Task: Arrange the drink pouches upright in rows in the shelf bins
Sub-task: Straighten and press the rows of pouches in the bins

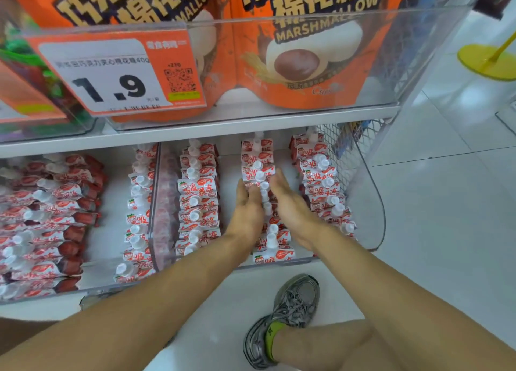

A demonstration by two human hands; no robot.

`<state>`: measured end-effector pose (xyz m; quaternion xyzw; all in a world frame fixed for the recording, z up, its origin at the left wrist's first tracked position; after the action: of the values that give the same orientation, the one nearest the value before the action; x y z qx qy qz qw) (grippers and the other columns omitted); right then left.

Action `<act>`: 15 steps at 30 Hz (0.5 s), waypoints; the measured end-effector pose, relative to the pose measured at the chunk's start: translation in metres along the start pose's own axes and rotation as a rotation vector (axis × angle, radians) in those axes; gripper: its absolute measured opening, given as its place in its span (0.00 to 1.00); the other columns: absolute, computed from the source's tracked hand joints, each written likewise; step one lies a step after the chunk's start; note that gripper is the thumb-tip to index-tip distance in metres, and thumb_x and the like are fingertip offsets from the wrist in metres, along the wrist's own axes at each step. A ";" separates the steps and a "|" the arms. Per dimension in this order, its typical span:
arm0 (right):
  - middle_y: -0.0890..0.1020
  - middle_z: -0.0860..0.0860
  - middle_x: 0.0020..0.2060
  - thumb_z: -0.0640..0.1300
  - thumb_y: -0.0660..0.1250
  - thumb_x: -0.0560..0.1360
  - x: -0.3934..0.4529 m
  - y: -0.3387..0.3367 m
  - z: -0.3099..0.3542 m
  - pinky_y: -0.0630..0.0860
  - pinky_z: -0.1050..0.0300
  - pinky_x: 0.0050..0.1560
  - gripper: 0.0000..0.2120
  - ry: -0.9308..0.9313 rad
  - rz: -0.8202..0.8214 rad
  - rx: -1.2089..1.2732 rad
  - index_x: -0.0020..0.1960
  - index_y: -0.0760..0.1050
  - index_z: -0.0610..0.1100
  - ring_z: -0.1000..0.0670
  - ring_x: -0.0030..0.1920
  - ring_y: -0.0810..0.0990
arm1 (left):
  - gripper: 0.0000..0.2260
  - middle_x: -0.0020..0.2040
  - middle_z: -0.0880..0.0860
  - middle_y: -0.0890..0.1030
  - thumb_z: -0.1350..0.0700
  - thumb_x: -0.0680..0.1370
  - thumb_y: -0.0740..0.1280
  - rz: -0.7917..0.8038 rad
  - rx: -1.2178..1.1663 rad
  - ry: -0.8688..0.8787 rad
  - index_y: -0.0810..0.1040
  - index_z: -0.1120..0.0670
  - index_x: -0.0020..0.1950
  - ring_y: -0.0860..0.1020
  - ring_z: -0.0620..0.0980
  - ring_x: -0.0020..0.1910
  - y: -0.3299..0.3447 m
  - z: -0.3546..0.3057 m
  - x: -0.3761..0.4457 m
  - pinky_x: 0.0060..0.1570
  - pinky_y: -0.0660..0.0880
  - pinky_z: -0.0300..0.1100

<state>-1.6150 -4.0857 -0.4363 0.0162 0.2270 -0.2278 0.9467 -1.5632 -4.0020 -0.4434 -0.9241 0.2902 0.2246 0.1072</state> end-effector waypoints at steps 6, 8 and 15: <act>0.54 0.59 0.78 0.59 0.48 0.84 -0.009 -0.004 0.001 0.51 0.53 0.75 0.29 0.100 0.041 0.019 0.81 0.42 0.55 0.55 0.78 0.53 | 0.23 0.73 0.50 0.68 0.43 0.83 0.47 0.099 0.012 -0.112 0.53 0.46 0.78 0.67 0.51 0.71 -0.002 0.007 0.007 0.72 0.59 0.50; 0.56 0.57 0.78 0.61 0.49 0.83 -0.014 0.000 -0.004 0.49 0.47 0.77 0.31 0.146 0.078 0.012 0.80 0.40 0.57 0.52 0.79 0.54 | 0.24 0.75 0.50 0.65 0.43 0.83 0.48 0.148 0.016 -0.155 0.50 0.46 0.79 0.65 0.51 0.73 0.002 0.009 0.001 0.71 0.59 0.49; 0.69 0.57 0.71 0.58 0.52 0.83 -0.017 0.005 -0.002 0.51 0.43 0.77 0.25 0.186 0.084 0.145 0.79 0.51 0.58 0.54 0.72 0.65 | 0.25 0.73 0.50 0.67 0.45 0.84 0.50 0.122 0.002 -0.197 0.46 0.46 0.79 0.67 0.51 0.71 0.008 0.009 -0.009 0.61 0.63 0.44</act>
<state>-1.6271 -4.0737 -0.4309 0.1149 0.2958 -0.2014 0.9267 -1.5778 -4.0008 -0.4476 -0.8781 0.3339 0.3200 0.1223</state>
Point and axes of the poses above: each hand's wrist, its own x-axis towards the middle knuckle, its own y-axis out of the palm, z = x × y, the point moved 4 cm from there along x, towards the middle knuckle
